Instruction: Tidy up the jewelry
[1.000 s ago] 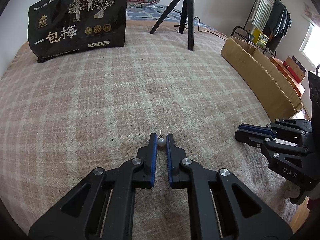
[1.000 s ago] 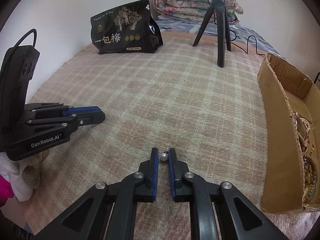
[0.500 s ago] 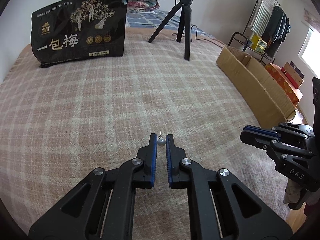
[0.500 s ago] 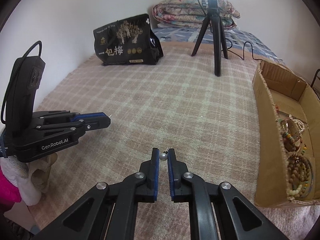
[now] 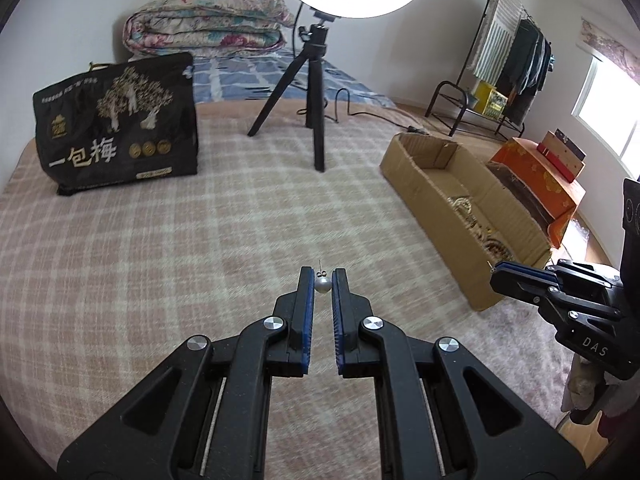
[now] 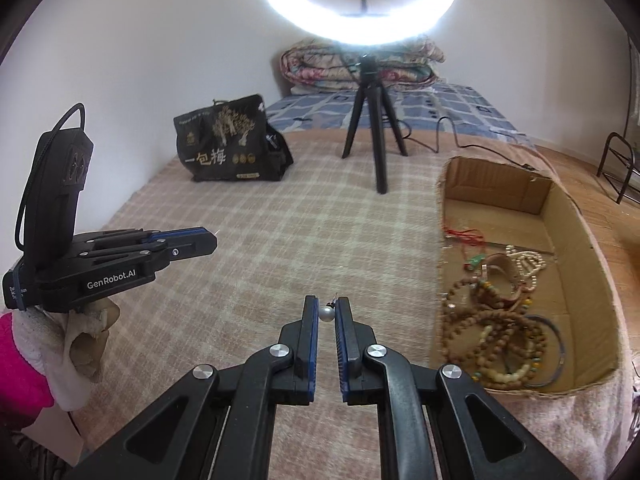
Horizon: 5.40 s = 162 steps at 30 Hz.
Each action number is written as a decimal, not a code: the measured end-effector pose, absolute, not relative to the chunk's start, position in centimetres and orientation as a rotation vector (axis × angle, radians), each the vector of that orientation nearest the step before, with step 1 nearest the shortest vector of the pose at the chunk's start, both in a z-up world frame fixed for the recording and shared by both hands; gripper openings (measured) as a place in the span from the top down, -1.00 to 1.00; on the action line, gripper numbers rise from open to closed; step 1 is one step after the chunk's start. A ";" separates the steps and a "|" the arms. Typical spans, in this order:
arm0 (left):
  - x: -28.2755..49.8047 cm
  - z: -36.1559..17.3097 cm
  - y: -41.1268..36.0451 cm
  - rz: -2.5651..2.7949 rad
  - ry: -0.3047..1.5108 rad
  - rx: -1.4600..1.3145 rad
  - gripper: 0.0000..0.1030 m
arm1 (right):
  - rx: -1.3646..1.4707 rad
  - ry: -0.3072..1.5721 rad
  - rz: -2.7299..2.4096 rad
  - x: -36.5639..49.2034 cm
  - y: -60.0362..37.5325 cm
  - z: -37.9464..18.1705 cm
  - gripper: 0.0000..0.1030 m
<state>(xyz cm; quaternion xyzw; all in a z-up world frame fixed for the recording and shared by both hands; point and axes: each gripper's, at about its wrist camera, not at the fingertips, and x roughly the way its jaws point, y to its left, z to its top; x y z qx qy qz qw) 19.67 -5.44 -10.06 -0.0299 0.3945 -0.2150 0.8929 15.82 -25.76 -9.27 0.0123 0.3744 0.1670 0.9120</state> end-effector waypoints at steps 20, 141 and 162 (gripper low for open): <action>24.1 -6.1 -15.0 -0.568 0.760 -0.038 0.87 | 0.050 0.699 0.182 16.4 -35.0 -5.9 0.88; 9.0 6.0 -12.8 -0.408 0.544 0.158 -0.99 | -0.042 0.577 -0.185 6.6 -35.0 3.7 -0.99; 9.5 5.1 -13.0 -0.371 0.591 0.200 -1.00 | -0.047 0.577 -0.186 7.0 -34.7 3.3 -0.99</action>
